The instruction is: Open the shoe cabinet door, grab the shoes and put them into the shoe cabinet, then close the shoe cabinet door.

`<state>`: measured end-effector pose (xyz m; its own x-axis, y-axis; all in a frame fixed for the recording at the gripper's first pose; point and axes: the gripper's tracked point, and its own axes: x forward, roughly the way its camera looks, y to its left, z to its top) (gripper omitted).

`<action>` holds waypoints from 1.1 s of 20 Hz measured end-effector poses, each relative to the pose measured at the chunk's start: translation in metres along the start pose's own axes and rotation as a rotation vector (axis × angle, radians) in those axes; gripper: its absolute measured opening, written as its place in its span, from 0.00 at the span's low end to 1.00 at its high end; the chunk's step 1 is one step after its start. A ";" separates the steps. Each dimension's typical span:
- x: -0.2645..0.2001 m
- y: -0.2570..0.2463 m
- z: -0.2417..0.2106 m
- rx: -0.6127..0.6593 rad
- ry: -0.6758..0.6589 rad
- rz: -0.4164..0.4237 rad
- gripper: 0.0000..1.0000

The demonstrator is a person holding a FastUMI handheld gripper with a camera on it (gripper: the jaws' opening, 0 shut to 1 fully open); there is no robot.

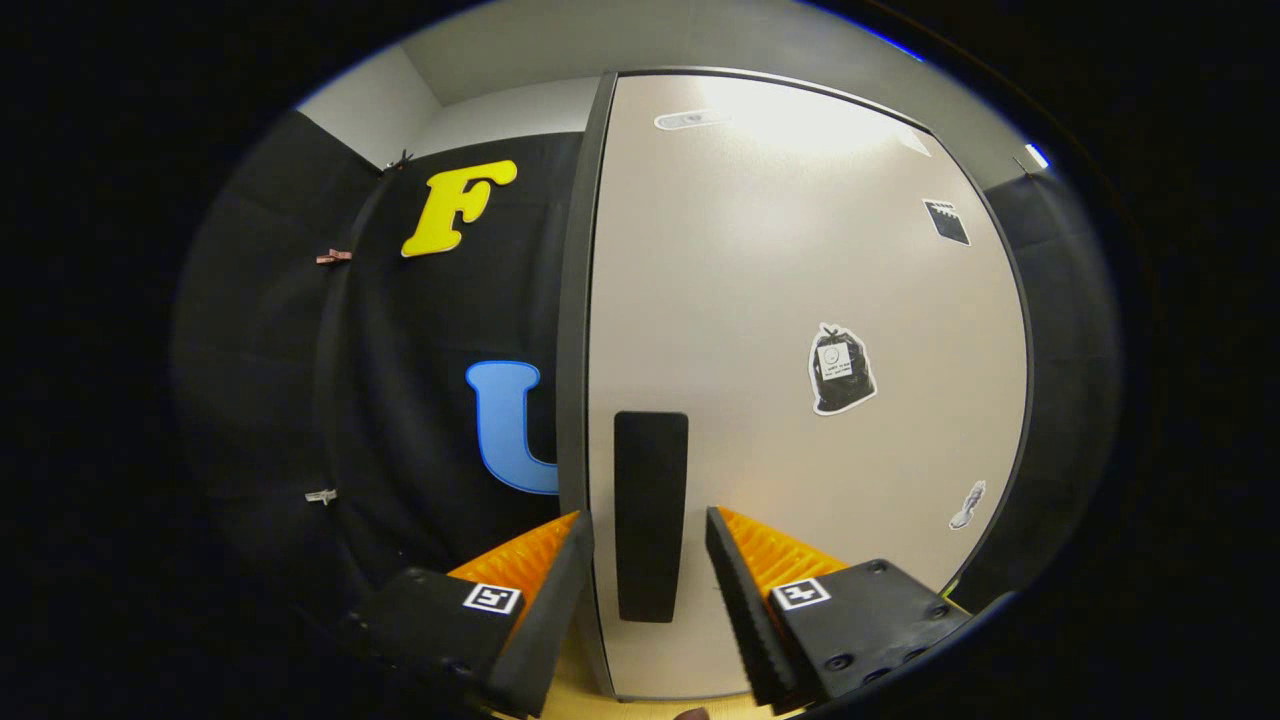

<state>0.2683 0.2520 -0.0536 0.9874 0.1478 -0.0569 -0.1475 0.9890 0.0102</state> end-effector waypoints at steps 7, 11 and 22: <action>0.003 -0.003 -0.002 0.031 0.002 -0.007 0.32; -0.006 -0.002 -0.001 0.037 0.025 0.041 0.19; -0.094 -0.012 0.016 0.097 0.005 0.147 0.19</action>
<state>0.1783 0.2264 -0.0324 0.9553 0.2910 -0.0527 -0.2837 0.9520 0.1150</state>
